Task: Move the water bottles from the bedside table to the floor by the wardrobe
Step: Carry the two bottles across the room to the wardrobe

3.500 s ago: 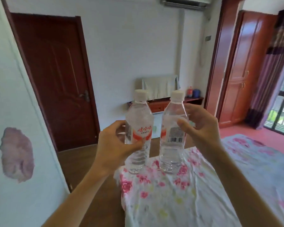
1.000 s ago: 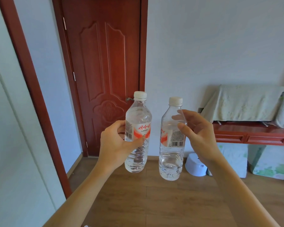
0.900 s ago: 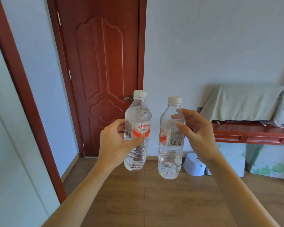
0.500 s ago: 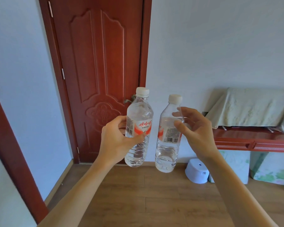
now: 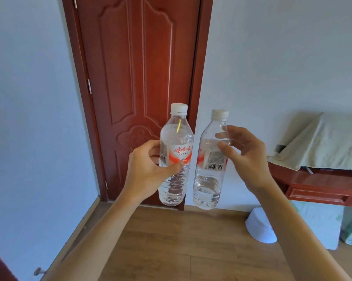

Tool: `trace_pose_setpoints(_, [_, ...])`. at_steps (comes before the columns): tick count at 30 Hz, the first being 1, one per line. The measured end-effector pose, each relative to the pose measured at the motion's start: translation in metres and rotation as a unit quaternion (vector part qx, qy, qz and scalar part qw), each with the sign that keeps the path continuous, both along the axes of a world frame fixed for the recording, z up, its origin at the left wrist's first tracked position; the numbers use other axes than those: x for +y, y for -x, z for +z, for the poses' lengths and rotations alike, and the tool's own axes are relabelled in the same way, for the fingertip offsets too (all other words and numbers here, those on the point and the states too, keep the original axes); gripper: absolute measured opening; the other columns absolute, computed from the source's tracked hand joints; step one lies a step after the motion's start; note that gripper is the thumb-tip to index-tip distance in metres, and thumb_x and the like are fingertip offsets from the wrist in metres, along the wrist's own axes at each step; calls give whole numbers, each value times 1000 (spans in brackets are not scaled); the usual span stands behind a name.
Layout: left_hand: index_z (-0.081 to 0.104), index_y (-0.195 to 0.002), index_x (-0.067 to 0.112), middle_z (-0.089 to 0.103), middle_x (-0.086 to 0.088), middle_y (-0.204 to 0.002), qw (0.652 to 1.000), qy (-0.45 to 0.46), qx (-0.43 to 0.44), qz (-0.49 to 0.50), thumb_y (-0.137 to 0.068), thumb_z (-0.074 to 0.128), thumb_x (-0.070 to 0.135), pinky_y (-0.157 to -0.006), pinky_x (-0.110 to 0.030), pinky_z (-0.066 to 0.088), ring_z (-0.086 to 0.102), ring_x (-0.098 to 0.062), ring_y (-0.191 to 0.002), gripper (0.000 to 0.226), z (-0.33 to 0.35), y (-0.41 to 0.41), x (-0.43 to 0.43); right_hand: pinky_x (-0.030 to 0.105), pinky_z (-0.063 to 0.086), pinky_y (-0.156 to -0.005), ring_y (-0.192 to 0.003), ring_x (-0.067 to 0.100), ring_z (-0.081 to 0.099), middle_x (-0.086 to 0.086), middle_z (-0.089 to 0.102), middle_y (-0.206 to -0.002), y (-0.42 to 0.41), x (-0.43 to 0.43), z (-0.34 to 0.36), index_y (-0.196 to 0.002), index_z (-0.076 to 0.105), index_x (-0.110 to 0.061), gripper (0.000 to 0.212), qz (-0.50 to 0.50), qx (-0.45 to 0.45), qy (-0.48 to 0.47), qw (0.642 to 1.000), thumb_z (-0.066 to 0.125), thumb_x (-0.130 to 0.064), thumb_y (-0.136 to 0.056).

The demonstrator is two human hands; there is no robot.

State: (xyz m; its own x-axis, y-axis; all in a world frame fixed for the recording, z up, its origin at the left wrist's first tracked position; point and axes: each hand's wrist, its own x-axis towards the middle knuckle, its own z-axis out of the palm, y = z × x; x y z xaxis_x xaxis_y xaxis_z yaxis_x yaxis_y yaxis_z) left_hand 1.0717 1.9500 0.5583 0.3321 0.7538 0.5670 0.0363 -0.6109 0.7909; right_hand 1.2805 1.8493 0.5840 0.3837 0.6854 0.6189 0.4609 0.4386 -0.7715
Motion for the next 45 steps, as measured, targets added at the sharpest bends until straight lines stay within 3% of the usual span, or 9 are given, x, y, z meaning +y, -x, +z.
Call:
trace_pose_setpoints(4, [63, -98, 34, 71, 20, -91, 1000, 1, 0, 13, -62, 90, 19, -74, -11, 53, 68, 3, -87, 47, -4, -24, 43, 27, 58, -82, -99, 19, 70, -2, 74, -108, -33, 49, 0, -109, 68, -29, 31, 5, 5, -24, 1000, 72, -38, -80])
trace_pose_setpoints(8, [66, -104, 23, 73, 15, -95, 1000, 7, 0, 6, -63, 90, 15, -76, -15, 54, 70, -1, -89, 48, -3, -58, 86, 21, 57, -80, -100, 17, 70, 1, 73, -109, -68, 97, 1, -107, 67, -31, 25, 24, 0, -28, 999, 74, -17, -87])
trace_pose_setpoints(12, [67, -109, 12, 75, 7, -99, 1000, 6, -4, 1, -64, 89, 13, -80, -24, 57, 71, -6, -92, 50, -1, -91, 126, 24, 59, -78, -96, 11, 68, -4, 72, -107, -100, 138, 5, -103, 64, -36, 30, 33, -22, -18, 999, 73, -12, -87])
trace_pose_setpoints(20, [67, -108, 14, 75, 9, -98, 1000, -2, 7, 6, -64, 88, 12, -80, -21, 56, 71, -6, -93, 48, 2, -130, 193, 21, 59, -77, -98, 12, 67, -10, 70, -106, -140, 209, 4, -102, 63, -37, 29, 52, -39, -14, 998, 73, -14, -87])
trace_pose_setpoints(28, [67, -109, 13, 75, 9, -99, 999, 12, 21, 39, -65, 89, 14, -83, -32, 58, 71, -8, -94, 50, -12, -149, 265, 16, 56, -73, -94, 7, 68, -23, 70, -98, -164, 291, -9, -102, 65, -35, 25, 78, -22, -8, 997, 73, -18, -86])
trace_pose_setpoints(34, [68, -108, 13, 75, 7, -99, 999, 18, -2, 47, -62, 91, 15, -83, -35, 59, 72, -11, -94, 52, -19, -164, 342, 19, 56, -76, -95, 10, 68, -7, 71, -105, -182, 371, -16, -109, 67, -21, 25, 87, -44, -1, 995, 74, -13, -87])
trace_pose_setpoints(37, [68, -108, 15, 75, 8, -99, 998, 10, -14, 56, -62, 90, 10, -84, -32, 58, 71, -9, -94, 51, -19, -170, 386, 19, 55, -74, -94, 12, 69, -5, 72, -105, -189, 417, -11, -110, 68, -18, 26, 109, -63, 9, 992, 74, -12, -86])
trace_pose_setpoints(41, [68, -110, 12, 75, 6, -100, 997, 8, -22, 70, -60, 92, 13, -82, -28, 58, 71, -9, -94, 55, -13, -174, 439, 31, 59, -77, -95, 21, 70, 4, 72, -107, -199, 475, -5, -112, 67, -11, 30, 142, -59, 6, 988, 76, -9, -84])
trace_pose_setpoints(45, [68, -107, 13, 75, 8, -98, 996, 3, -21, 89, -60, 91, 9, -78, -21, 57, 72, -9, -92, 52, -6, -169, 482, 27, 57, -77, -97, 25, 70, 9, 71, -107, -200, 526, -1, -111, 66, -10, 30, 173, -46, -17, 984, 77, -9, -83])
